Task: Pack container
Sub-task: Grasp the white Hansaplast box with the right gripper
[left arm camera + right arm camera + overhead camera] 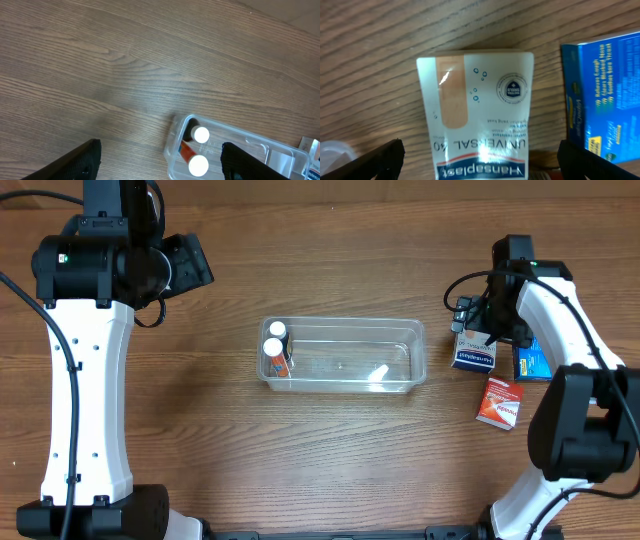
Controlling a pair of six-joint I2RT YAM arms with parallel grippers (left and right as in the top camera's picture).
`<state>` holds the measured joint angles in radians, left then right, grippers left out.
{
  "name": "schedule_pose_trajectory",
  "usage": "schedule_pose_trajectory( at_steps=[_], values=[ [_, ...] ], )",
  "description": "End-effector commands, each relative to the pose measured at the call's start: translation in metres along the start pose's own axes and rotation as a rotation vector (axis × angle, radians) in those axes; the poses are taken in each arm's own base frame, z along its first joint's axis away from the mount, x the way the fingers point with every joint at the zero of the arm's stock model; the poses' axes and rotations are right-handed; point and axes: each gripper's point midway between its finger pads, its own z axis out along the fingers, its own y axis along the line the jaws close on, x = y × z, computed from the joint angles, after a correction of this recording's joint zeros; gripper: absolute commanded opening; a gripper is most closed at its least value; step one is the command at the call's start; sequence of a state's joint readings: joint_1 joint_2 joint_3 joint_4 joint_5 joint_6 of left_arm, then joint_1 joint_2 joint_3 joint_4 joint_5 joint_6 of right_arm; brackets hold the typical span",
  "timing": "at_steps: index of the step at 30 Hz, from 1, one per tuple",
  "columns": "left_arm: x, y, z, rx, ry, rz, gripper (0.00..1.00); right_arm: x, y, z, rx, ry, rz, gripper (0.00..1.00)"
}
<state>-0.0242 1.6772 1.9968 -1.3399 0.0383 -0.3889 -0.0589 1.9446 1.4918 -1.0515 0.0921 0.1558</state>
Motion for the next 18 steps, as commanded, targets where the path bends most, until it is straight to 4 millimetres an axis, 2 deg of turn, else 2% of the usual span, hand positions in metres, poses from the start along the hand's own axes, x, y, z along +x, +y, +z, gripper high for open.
schedule_pose_trajectory(
  at_steps=[1,8,12,13,14,18],
  values=[
    [-0.004,-0.002,-0.007,0.019,-0.019,0.004,0.79,0.001,0.0,0.014,-0.001,0.028,-0.011,1.0],
    [-0.004,-0.002,-0.007,0.019,-0.019,0.005,0.79,0.009,0.002,0.046,0.006,0.101,-0.031,1.0],
    [-0.004,-0.002,-0.007,0.019,-0.019,0.005,0.79,0.011,0.002,0.049,0.009,0.113,-0.032,1.0],
    [-0.004,-0.002,-0.007,0.019,-0.019,0.005,0.79,0.011,0.002,0.049,0.009,0.112,-0.032,0.9],
    [-0.004,-0.002,-0.007,0.019,-0.019,0.005,0.81,0.011,0.002,0.049,0.009,0.112,-0.032,0.85],
    [-0.004,-0.002,-0.007,0.019,-0.019,0.005,0.87,0.01,0.002,0.049,0.008,0.111,-0.031,0.75]
  ],
)
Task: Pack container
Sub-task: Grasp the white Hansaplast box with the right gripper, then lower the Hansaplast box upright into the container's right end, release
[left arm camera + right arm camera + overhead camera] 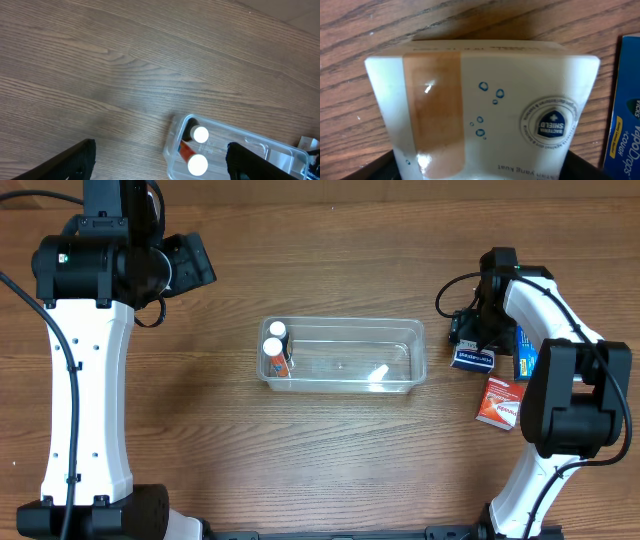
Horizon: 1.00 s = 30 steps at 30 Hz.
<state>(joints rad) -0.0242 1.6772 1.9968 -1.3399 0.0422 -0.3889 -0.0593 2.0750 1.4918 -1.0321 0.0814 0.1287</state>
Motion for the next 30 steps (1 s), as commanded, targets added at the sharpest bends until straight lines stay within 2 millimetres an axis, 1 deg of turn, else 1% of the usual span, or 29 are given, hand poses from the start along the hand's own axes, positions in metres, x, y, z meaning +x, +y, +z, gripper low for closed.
schedule_pose_trajectory(
  at_steps=[1,2,3,4,5,7,8,9,10,12,13,14,15,16,17,18,19,20,21,23,24,25,26,29,30],
  values=[
    [-0.004,-0.001,-0.007,0.015,-0.02,0.004,0.9,-0.001,-0.001,0.001,-0.004,0.001,0.003,0.74],
    [-0.004,-0.001,-0.007,0.015,-0.02,0.005,0.94,-0.002,-0.001,-0.001,-0.005,-0.004,0.003,0.74],
    [-0.004,-0.001,-0.007,0.015,-0.02,0.004,0.94,-0.003,-0.001,-0.005,-0.007,-0.014,0.003,0.74],
    [-0.004,-0.001,-0.007,0.015,-0.021,0.004,0.94,-0.005,-0.001,-0.011,-0.011,-0.028,0.004,0.74],
    [-0.004,-0.001,-0.007,0.015,-0.021,0.005,0.95,-0.008,0.0,-0.024,-0.015,-0.053,0.004,0.74],
    [-0.004,-0.001,-0.007,0.012,-0.023,0.004,0.96,-0.014,0.002,-0.058,-0.041,-0.116,0.005,0.75],
    [-0.004,-0.001,-0.007,0.012,-0.023,0.004,0.97,-0.016,0.004,-0.08,-0.067,-0.155,0.005,0.75],
    [-0.004,-0.001,-0.007,0.012,-0.022,0.004,0.97,-0.016,0.007,-0.11,-0.106,-0.207,0.004,0.75],
    [-0.004,-0.001,-0.007,0.012,-0.023,0.005,0.97,-0.013,0.009,-0.133,-0.136,-0.246,0.0,0.75],
    [-0.004,-0.001,-0.007,0.012,-0.023,0.005,0.97,0.0,0.014,-0.172,-0.166,-0.315,-0.025,0.75],
    [-0.004,-0.001,-0.007,0.012,-0.022,0.005,0.97,0.011,0.02,-0.19,-0.181,-0.344,-0.052,0.75],
    [-0.004,-0.001,-0.007,0.012,-0.022,0.004,0.97,0.026,0.03,-0.208,-0.197,-0.371,-0.092,0.75],
    [-0.004,-0.001,-0.007,0.012,-0.022,0.005,0.98,0.037,0.039,-0.218,-0.209,-0.38,-0.126,0.75],
    [-0.005,-0.001,-0.007,0.011,-0.023,0.004,0.98,0.051,0.054,-0.226,-0.221,-0.385,-0.177,0.75],
    [-0.005,0.0,-0.007,0.009,-0.024,0.004,0.98,0.063,0.071,-0.231,-0.236,-0.383,-0.222,0.75],
    [-0.005,0.0,-0.007,0.008,-0.024,0.004,0.98,0.074,0.091,-0.231,-0.254,-0.372,-0.257,0.75],
    [-0.005,0.0,-0.007,0.009,-0.023,0.005,0.98,0.081,0.106,-0.23,-0.265,-0.365,-0.291,0.75],
    [-0.004,0.0,-0.007,0.008,-0.022,0.005,0.98,0.087,0.118,-0.228,-0.267,-0.358,-0.315,0.76],
    [-0.004,0.0,-0.007,0.008,-0.021,0.005,0.98,0.09,0.127,-0.226,-0.264,-0.357,-0.317,0.76],
    [-0.004,0.0,-0.007,0.007,-0.02,0.005,0.97,0.097,0.145,-0.214,-0.265,-0.339,-0.316,0.76],
    [-0.004,0.0,-0.007,0.007,-0.02,0.004,0.97,0.099,0.151,-0.203,-0.264,-0.322,-0.312,0.76],
    [-0.004,0.0,-0.007,0.007,-0.02,0.005,0.98,0.101,0.154,-0.187,-0.253,-0.294,-0.306,0.76],
    [-0.003,0.001,-0.007,0.006,-0.017,0.004,0.98,0.103,0.154,-0.173,-0.242,-0.269,-0.29,0.77],
    [-0.002,0.001,-0.007,0.001,-0.015,0.004,0.98,0.105,0.155,-0.139,-0.21,-0.215,-0.292,0.78],
    [-0.002,0.001,-0.007,0.002,-0.015,0.004,0.98,0.105,0.155,-0.128,-0.201,-0.2,-0.293,0.8]
  ],
)
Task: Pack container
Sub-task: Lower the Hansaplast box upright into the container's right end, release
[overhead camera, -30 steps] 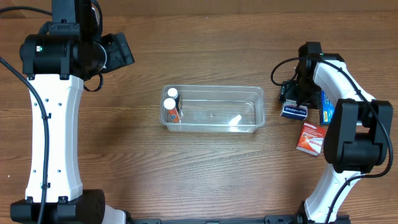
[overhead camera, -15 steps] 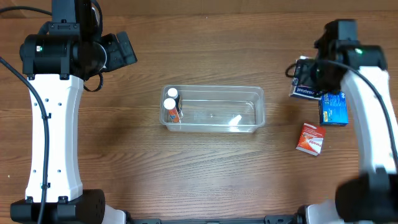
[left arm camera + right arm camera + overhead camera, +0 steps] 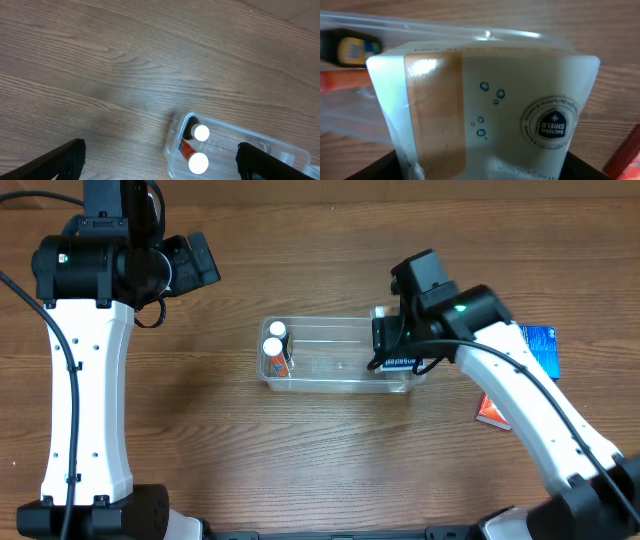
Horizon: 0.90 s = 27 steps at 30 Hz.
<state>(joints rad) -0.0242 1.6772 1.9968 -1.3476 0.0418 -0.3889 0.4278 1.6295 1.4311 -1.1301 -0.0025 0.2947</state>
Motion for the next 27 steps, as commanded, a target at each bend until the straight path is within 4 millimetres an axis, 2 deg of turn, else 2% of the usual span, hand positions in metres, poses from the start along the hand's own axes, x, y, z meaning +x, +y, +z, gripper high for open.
schedule_pose_trajectory(
  at_steps=[1,6,8,13,19,22,23,27],
  values=[
    [-0.004,0.001,-0.007,0.005,-0.022,0.004,0.98,0.009,-0.005,0.026,0.029,0.044,0.021,0.81],
    [-0.004,0.001,-0.007,0.004,-0.021,0.004,0.98,0.009,-0.006,0.063,0.052,0.103,0.022,0.81],
    [-0.004,0.001,-0.007,0.004,-0.021,0.004,0.98,0.007,-0.005,0.071,0.052,0.102,0.022,0.81],
    [-0.002,0.001,-0.007,0.002,-0.014,0.004,0.98,0.0,-0.004,0.072,0.049,0.073,0.022,0.8],
    [-0.002,0.001,-0.007,0.002,-0.014,0.004,0.98,-0.013,-0.024,0.07,0.167,0.004,0.041,0.8],
    [-0.002,0.001,-0.007,0.001,-0.014,0.004,0.98,-0.017,-0.023,0.07,0.167,-0.011,0.041,0.87],
    [-0.002,0.001,-0.007,0.001,-0.014,0.004,0.98,-0.015,-0.024,0.07,0.168,-0.006,0.04,1.0],
    [-0.002,0.001,-0.007,0.001,-0.014,0.004,0.98,-0.013,-0.025,0.07,0.173,0.004,0.04,1.0]
  ],
)
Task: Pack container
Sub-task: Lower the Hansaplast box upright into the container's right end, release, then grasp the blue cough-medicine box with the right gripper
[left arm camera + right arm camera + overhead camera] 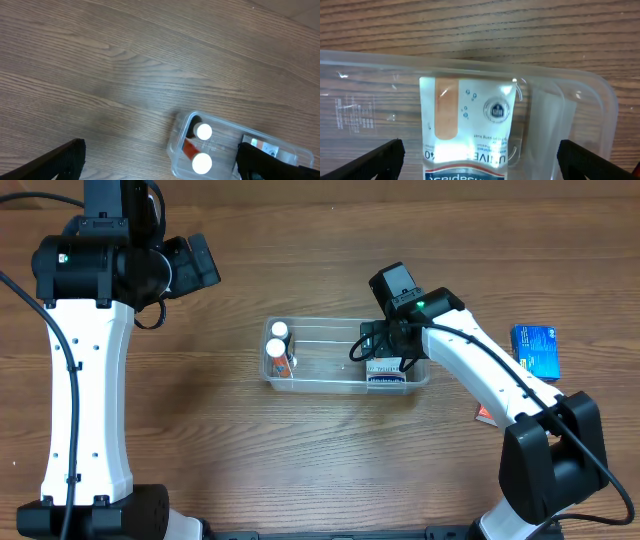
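The clear plastic container (330, 360) sits mid-table with two white-capped bottles (275, 340) upright at its left end. A white plaster box (465, 125) lies flat at its right end, beside a white item (547, 120). My right gripper (480, 165) hovers just above the box, open, its fingers wide on either side and not touching it. In the overhead view the right gripper (383, 350) covers the box's upper part (388, 379). My left gripper (157, 162) is open and empty, high over the table left of the container (220, 150).
A blue box (535, 350) lies on the table at the far right. A red box (481, 416) peeks out beside the right arm's lower link. The left arm's base column runs down the left side.
My right gripper was shut on the plaster box over the container's right end. Now the box lies inside the container and the gripper is open above it. The left arm has not moved.
The plaster box lay on the table right of the container with my right gripper open over it. Then the gripper was down around the box. Then it held the box over the container's right end. Now the box rests inside, let go.
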Controlling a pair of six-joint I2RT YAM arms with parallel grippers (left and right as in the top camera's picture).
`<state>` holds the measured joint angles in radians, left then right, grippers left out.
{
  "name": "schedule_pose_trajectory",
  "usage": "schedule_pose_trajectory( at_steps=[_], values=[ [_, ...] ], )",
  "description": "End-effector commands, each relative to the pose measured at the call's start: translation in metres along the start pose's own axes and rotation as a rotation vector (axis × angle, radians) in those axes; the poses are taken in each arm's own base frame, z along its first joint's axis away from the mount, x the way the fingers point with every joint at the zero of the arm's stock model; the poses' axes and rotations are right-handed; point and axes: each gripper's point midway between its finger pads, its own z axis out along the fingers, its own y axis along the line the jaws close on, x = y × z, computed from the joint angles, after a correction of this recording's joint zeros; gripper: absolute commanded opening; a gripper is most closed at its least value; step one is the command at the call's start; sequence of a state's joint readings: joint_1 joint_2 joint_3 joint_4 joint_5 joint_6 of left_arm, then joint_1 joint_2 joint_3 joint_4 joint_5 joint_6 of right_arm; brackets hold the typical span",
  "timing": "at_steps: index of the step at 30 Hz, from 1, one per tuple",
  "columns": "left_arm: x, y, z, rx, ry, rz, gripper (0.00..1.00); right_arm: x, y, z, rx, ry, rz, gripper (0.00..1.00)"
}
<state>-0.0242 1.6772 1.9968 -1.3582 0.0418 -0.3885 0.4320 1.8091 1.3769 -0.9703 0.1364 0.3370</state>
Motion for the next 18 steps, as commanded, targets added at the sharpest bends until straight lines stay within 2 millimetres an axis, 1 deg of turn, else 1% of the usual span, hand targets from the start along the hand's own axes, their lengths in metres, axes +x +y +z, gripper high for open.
schedule_pose_trajectory(
  at_steps=[1,2,3,4,5,7,8,9,10,11,12,13,14,16,17,18],
  values=[
    [-0.005,0.0,-0.007,0.005,-0.024,0.004,0.98,-0.002,-0.004,-0.003,0.017,-0.014,0.006,1.0],
    [-0.005,0.0,-0.007,0.005,-0.024,0.004,0.98,-0.003,-0.003,-0.005,0.014,-0.02,0.004,1.0],
    [-0.005,0.0,-0.007,0.006,-0.024,0.004,0.98,-0.007,-0.003,-0.012,0.009,-0.031,-0.004,1.0],
    [-0.005,0.0,-0.007,0.006,-0.023,0.004,0.98,-0.012,-0.002,-0.025,0.002,-0.049,-0.013,1.0],
    [-0.005,0.001,-0.007,0.005,-0.024,0.004,0.97,-0.018,-0.002,-0.041,-0.007,-0.072,-0.015,1.0],
    [-0.005,0.0,-0.007,0.005,-0.024,0.004,0.97,-0.037,-0.006,-0.093,-0.03,-0.167,0.002,1.0],
    [-0.005,0.0,-0.007,0.005,-0.024,0.004,0.98,-0.05,-0.022,-0.128,-0.017,-0.247,0.042,1.0],
    [-0.005,0.0,-0.007,0.006,-0.024,0.004,0.97,-0.058,-0.037,-0.15,-0.004,-0.299,0.082,1.0],
    [-0.005,0.0,-0.007,0.006,-0.024,0.004,0.98,-0.063,-0.057,-0.171,0.004,-0.343,0.132,1.0],
    [-0.005,0.0,-0.007,0.005,-0.024,0.004,0.98,-0.065,-0.083,-0.185,0.02,-0.368,0.198,1.0],
    [-0.005,0.0,-0.007,0.005,-0.024,0.004,0.97,-0.062,-0.112,-0.192,0.045,-0.371,0.284,1.0],
    [-0.005,0.001,-0.007,0.005,-0.024,0.004,0.98,-0.054,-0.141,-0.193,0.072,-0.347,0.359,1.0],
    [-0.005,0.001,-0.007,0.005,-0.025,0.005,0.98,-0.044,-0.167,-0.188,0.084,-0.3,0.424,1.0],
    [-0.006,0.004,-0.007,-0.014,-0.032,0.004,0.98,-0.027,-0.199,-0.172,0.078,-0.219,0.477,1.0],
    [-0.006,0.004,-0.007,-0.017,-0.033,0.004,0.98,-0.023,-0.21,-0.164,0.07,-0.195,0.496,1.0],
    [-0.006,0.004,-0.007,-0.017,-0.033,0.004,0.98,-0.016,-0.234,-0.148,0.094,-0.16,0.525,0.99]
  ],
)
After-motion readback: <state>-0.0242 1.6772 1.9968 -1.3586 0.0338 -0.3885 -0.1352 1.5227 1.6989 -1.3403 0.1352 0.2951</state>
